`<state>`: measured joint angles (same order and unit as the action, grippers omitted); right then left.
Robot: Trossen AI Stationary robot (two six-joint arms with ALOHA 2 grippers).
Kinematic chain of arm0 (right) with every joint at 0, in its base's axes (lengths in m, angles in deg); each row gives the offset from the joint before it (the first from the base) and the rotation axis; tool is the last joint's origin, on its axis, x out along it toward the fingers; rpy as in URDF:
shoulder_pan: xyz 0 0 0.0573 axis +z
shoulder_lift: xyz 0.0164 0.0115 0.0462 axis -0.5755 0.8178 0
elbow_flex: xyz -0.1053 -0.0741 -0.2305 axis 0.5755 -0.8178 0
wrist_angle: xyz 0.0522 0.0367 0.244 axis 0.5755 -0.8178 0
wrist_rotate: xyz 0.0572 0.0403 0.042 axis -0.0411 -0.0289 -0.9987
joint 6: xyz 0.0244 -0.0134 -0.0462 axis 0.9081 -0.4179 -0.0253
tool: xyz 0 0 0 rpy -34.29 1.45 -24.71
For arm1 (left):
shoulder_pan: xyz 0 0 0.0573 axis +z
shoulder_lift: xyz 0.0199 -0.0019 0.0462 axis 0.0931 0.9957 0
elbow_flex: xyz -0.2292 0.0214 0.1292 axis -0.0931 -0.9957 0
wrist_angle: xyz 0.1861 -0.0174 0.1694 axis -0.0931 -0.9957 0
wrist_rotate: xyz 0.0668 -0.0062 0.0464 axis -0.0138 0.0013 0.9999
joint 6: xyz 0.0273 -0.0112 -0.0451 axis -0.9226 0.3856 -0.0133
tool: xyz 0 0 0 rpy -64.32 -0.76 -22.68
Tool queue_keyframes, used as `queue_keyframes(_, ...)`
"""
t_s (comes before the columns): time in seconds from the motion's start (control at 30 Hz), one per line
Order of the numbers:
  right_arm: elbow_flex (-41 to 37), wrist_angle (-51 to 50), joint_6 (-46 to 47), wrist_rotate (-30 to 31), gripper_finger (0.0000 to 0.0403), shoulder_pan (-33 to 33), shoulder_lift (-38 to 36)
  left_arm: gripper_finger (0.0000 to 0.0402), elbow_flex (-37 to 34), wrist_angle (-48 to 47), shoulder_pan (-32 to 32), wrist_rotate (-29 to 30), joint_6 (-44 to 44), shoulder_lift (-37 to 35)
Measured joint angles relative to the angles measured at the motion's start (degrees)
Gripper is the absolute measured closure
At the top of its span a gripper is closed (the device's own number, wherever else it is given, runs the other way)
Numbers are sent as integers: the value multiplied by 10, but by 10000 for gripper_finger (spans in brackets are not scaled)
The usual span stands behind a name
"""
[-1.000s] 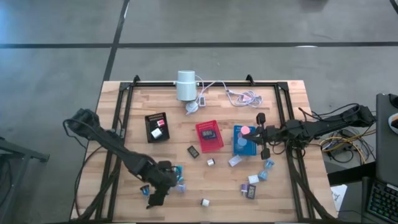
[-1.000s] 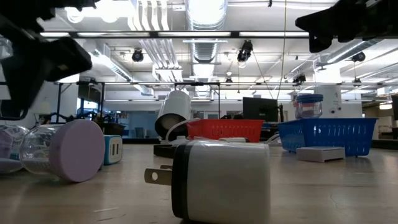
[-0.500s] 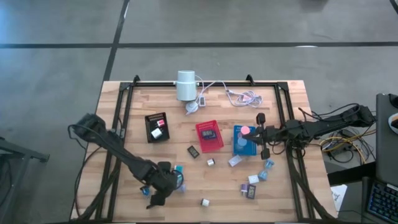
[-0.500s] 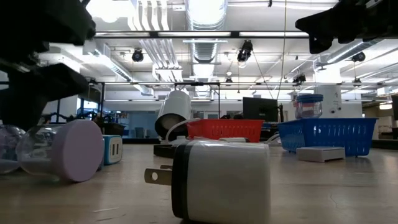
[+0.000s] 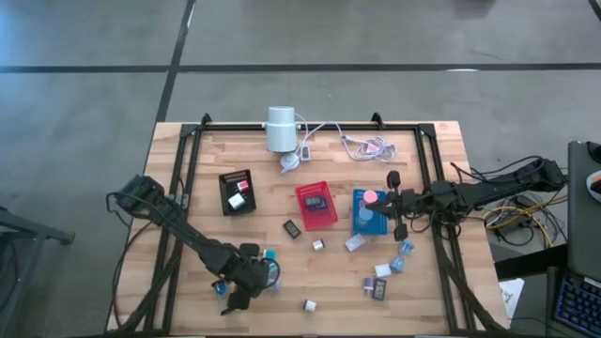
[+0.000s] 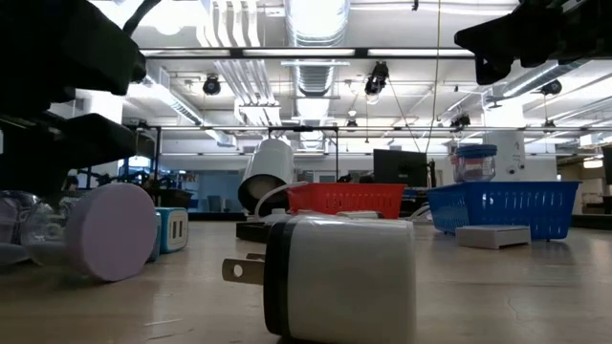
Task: Pick & Place Office items
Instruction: Put the purple hourglass into the blue bin
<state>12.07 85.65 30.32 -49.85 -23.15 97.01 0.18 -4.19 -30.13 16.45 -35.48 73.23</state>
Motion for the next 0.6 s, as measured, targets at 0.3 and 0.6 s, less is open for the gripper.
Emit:
queue_keyframes(0.3, 0, 0, 0, 0, 394, 0, 0, 223, -1, 12, 0, -16, -19, -30)
queue_keyframes(0.6, 0, 0, 0, -1, 394, 0, 0, 223, -1, 34, 4, 92, -103, -147)
